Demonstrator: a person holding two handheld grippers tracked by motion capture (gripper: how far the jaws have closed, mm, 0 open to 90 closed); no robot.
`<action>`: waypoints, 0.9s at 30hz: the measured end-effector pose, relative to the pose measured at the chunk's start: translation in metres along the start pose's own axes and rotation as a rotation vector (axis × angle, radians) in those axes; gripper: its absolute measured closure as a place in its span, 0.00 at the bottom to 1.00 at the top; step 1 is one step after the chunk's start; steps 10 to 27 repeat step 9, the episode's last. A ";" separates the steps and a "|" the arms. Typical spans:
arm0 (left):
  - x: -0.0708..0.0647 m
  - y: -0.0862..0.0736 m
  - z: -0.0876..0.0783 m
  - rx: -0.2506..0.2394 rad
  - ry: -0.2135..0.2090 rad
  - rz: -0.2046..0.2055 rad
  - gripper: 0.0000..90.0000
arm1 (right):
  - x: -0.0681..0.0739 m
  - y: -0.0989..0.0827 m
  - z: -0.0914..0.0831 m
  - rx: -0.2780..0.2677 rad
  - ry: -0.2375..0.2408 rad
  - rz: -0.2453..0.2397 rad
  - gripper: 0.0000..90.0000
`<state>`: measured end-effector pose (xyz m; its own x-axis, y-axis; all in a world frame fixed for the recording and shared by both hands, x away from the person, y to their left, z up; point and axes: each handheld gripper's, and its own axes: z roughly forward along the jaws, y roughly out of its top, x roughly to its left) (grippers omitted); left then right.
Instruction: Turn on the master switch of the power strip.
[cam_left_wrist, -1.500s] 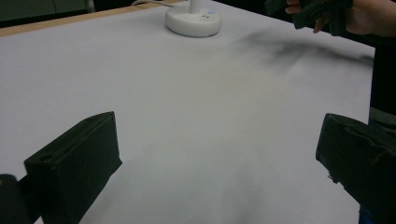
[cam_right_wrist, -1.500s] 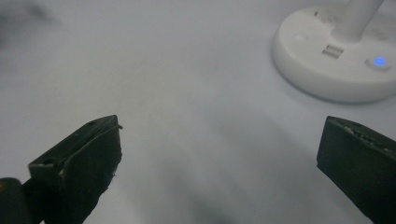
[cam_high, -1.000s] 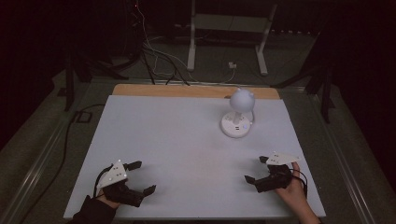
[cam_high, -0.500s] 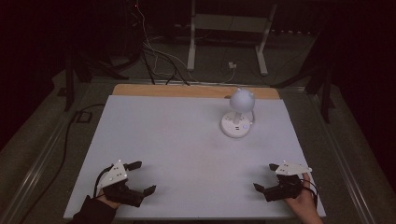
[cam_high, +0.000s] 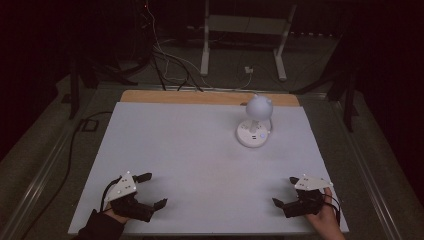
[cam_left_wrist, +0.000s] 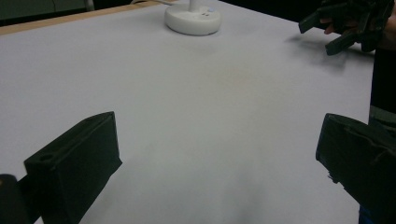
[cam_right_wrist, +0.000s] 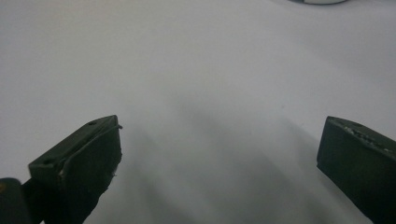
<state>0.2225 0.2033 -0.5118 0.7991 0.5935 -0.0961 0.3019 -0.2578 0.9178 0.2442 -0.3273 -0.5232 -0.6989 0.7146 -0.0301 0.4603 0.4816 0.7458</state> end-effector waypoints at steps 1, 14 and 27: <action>0.000 0.000 0.000 0.000 0.001 0.001 0.00 | 0.000 0.000 0.000 0.006 0.002 0.000 0.00; 0.000 0.000 0.000 0.000 0.001 0.000 0.00 | 0.000 0.002 0.001 0.018 -0.009 -0.011 0.00; 0.000 0.000 0.000 0.000 0.001 0.000 0.00 | 0.000 0.002 0.001 0.018 -0.009 -0.011 0.00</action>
